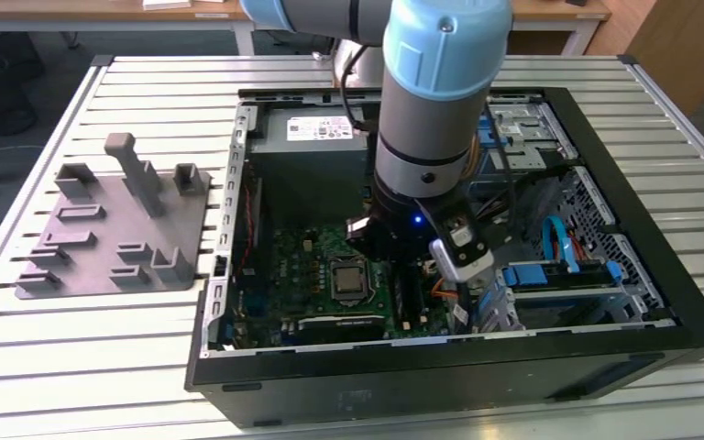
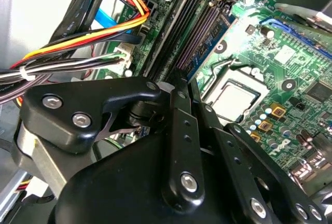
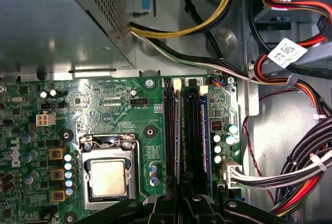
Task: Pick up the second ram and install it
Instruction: 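Insert the second ram into the second slot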
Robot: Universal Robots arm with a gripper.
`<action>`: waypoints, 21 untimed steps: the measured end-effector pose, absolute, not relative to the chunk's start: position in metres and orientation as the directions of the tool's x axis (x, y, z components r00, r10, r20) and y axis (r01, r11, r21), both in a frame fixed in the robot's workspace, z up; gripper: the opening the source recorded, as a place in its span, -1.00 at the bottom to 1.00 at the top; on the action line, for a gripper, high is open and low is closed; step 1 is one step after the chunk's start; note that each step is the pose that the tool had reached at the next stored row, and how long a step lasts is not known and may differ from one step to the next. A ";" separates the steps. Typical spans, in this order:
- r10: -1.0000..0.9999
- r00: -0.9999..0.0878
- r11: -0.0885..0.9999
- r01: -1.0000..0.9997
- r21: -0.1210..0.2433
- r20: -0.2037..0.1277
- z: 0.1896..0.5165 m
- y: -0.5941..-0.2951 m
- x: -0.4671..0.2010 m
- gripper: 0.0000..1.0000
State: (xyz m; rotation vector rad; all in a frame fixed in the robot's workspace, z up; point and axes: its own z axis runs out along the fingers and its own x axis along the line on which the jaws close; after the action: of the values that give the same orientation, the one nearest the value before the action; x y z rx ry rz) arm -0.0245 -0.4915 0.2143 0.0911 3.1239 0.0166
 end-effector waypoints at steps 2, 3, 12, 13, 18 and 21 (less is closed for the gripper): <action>0.058 -0.998 0.998 0.058 0.011 -0.016 0.216 -0.492 -0.025 -0.73; 0.057 -0.998 0.998 0.057 0.011 -0.015 0.216 -0.492 -0.024 -0.73; 0.027 -1.000 1.000 0.027 0.010 -0.007 0.216 -0.492 -0.018 -0.73; 0.027 -1.000 1.000 0.026 0.010 -0.007 0.215 -0.492 -0.018 -0.73; 0.026 -1.000 1.000 0.026 0.012 -0.007 0.213 -0.492 -0.018 -0.73; 0.026 -1.000 1.000 0.025 0.012 -0.007 0.212 -0.492 -0.018 -0.73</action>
State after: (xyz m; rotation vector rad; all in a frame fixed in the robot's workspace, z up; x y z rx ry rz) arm -0.0180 -0.4916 0.2120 0.0399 3.1342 0.0183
